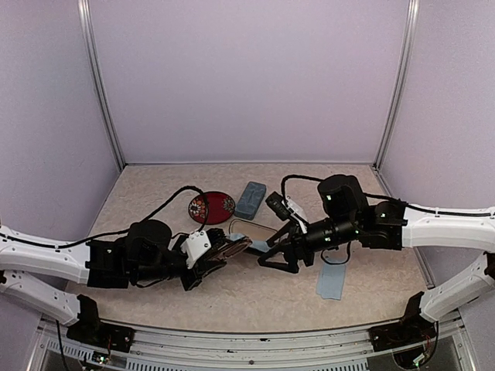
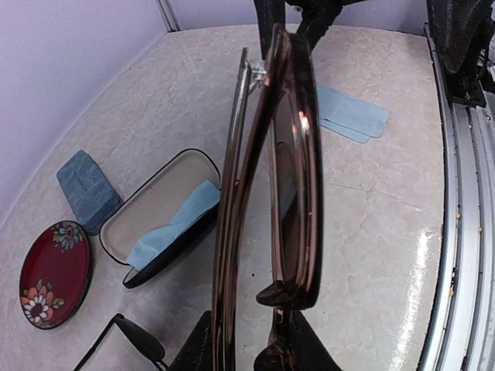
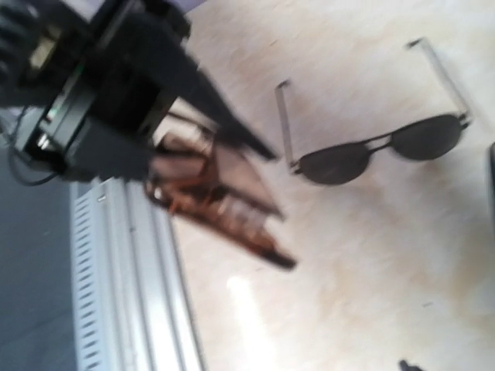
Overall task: Organize the sunglasses
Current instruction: Pass from the right arm to the left, then pass from the left arm to the right
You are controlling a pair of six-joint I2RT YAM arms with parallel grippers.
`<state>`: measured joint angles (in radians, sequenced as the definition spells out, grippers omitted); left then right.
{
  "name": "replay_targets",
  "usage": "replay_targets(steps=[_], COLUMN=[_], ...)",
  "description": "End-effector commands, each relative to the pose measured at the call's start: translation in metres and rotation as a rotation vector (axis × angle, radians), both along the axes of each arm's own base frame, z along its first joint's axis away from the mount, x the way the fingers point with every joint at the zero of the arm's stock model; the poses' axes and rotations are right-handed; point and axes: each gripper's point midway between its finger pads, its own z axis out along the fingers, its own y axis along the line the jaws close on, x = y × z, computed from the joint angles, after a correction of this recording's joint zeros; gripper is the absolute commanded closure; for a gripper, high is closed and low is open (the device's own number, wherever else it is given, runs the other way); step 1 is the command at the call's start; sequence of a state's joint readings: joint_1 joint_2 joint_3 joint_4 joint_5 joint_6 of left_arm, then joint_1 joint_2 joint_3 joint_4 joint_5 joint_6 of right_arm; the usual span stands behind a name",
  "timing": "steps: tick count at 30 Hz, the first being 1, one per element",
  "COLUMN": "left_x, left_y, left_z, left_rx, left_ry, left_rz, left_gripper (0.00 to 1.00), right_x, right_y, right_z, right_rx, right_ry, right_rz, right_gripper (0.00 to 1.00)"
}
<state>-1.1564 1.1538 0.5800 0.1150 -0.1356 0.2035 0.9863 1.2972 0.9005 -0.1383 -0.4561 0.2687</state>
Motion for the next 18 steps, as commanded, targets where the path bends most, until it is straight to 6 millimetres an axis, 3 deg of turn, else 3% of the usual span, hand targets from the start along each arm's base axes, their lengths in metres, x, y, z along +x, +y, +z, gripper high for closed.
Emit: replay_targets(steps=[1,5,10,14,18], left_x=[0.001,0.019,0.032,0.033,0.025], left_y=[-0.003,-0.002,-0.002,-0.009,-0.016], left_z=[0.003,0.000,-0.003,-0.005,-0.006], left_rx=[-0.028,-0.009,0.002,-0.012,-0.035], left_ry=[0.111,0.151,0.183,0.249,0.345], left_rz=[-0.004,0.055,0.101,0.065,0.015], left_gripper=[0.73,0.74,0.73,0.71,0.71], right_x=[0.017,0.052,0.085,0.073,0.049], right_y=[-0.005,-0.016,-0.030,-0.017,-0.010], right_z=[0.003,-0.011,-0.050,-0.048,-0.033], right_rx=[-0.025,-0.117,-0.224,-0.174,-0.140], right_ry=[-0.113,-0.149,-0.049,-0.057,-0.191], right_rz=[-0.069,-0.259,-0.430,-0.316,-0.182], right_gripper=[0.18,0.18,0.19,0.20,0.12])
